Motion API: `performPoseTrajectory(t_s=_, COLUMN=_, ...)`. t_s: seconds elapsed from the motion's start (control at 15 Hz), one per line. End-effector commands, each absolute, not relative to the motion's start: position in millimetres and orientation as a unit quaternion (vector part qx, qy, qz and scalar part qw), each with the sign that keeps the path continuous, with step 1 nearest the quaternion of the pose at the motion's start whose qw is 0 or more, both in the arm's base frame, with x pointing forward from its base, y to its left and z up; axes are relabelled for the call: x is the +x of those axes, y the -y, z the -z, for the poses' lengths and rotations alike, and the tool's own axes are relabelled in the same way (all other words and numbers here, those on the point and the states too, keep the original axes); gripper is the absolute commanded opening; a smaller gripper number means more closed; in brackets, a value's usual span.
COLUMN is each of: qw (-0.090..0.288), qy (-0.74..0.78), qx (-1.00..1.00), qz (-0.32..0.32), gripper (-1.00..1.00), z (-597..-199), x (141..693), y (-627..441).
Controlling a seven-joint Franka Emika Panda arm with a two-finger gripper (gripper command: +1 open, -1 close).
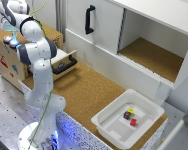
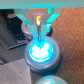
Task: Switch off the blue light
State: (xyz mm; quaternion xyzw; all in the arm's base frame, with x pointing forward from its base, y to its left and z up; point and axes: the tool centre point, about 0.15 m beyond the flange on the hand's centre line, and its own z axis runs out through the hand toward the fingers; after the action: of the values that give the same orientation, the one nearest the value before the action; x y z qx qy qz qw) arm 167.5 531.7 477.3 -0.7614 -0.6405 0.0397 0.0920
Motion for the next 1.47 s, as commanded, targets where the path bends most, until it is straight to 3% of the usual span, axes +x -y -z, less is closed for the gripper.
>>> performPoseTrajectory(t_s=0.0, qw=0.012, qy=0.631, qx=-0.773, qz=0.056, gripper=1.00, z=-564, x=145, y=-526)
performPoseTrajectory(t_s=0.4, qw=-0.011, qy=0.611, qx=-0.790, qz=0.048, gripper=1.00, z=-539, x=148, y=-533)
performPoseTrajectory(t_s=1.07, qw=-0.007, qy=0.602, qx=-0.797, qz=0.047, gripper=1.00, z=-537, x=151, y=-533)
performPoseTrajectory(t_s=1.13, qw=0.026, qy=0.613, qx=-0.789, qz=0.040, gripper=1.00, z=-534, x=150, y=-522)
performPoseTrajectory(t_s=1.27, qw=0.038, qy=0.585, qx=-0.810, qz=0.028, gripper=1.00, z=-524, x=170, y=-522)
performPoseTrajectory(t_s=1.4, qw=0.023, qy=0.533, qx=-0.845, qz=0.034, gripper=1.00, z=-516, x=199, y=-514)
